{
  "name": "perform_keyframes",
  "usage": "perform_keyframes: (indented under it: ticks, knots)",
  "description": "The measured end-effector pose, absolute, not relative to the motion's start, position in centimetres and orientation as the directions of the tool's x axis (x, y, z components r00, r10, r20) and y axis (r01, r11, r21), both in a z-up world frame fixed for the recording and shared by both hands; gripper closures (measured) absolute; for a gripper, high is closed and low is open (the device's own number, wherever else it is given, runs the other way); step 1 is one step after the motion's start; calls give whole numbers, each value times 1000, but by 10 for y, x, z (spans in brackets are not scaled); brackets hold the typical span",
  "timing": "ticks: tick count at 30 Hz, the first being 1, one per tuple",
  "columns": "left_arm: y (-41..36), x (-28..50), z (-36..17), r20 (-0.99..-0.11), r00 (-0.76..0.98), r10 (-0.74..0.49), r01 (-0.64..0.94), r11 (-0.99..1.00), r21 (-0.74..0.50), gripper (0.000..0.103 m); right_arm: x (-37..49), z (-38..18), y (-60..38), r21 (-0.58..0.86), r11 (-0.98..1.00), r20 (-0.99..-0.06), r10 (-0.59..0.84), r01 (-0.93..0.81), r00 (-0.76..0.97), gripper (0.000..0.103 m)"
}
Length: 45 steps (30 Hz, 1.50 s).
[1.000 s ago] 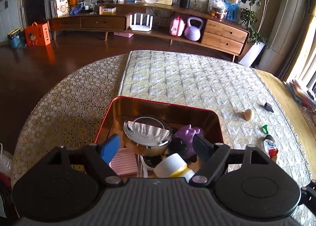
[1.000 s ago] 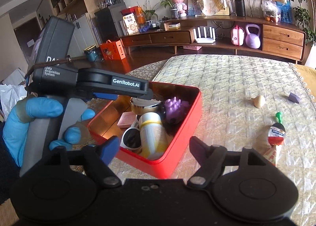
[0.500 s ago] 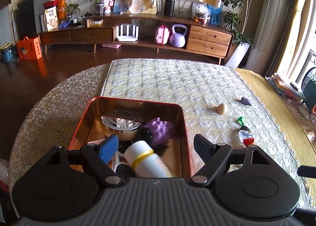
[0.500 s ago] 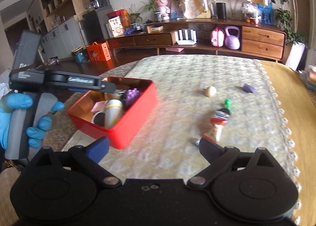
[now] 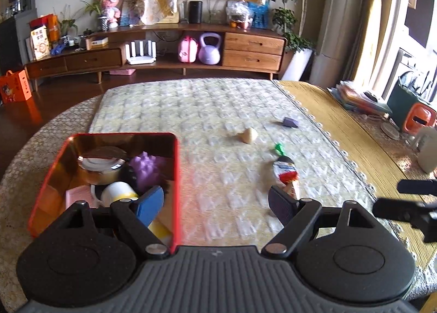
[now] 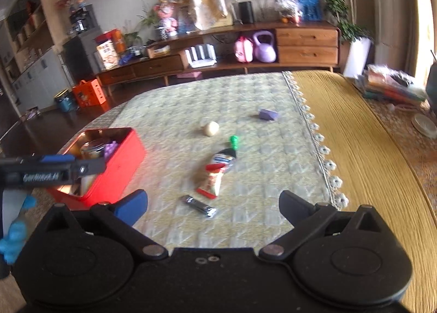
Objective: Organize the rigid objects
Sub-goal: 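Move left tool toward the nail clipper while right tool approaches the red snack packet, then close left tool on the nail clipper while right tool grasps the red snack packet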
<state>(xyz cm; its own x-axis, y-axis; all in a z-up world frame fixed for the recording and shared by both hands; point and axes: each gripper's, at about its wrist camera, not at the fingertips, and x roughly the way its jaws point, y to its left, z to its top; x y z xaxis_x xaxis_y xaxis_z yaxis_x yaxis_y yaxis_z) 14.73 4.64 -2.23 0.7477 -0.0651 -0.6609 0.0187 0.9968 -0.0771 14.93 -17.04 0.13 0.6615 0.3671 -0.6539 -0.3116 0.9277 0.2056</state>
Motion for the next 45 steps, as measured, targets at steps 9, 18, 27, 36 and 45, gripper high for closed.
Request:
perform_keyframes:
  ticks: [9, 18, 27, 36, 45]
  knots:
    - [3, 152, -46, -692, 713, -115, 91, 993, -72, 19, 187, -11, -167, 240, 927, -701, 370, -287, 610, 1]
    - [-27, 164, -73, -713, 683, -160, 153, 985, -74, 19, 221, -28, -139, 198, 919, -757, 365, -342, 542, 5]
    - [-36, 177, -95, -705, 681, -197, 189, 978, -90, 19, 255, -52, -125, 206, 904, -806, 374, -374, 459, 19]
    - [-51, 187, -115, -707, 678, -200, 251, 967, -33, 19, 271, -68, -117, 251, 882, -824, 411, -398, 391, 31]
    - [-55, 195, -123, -695, 696, -180, 245, 970, -5, 19, 279, -75, -110, 222, 896, -842, 375, -385, 388, 52]
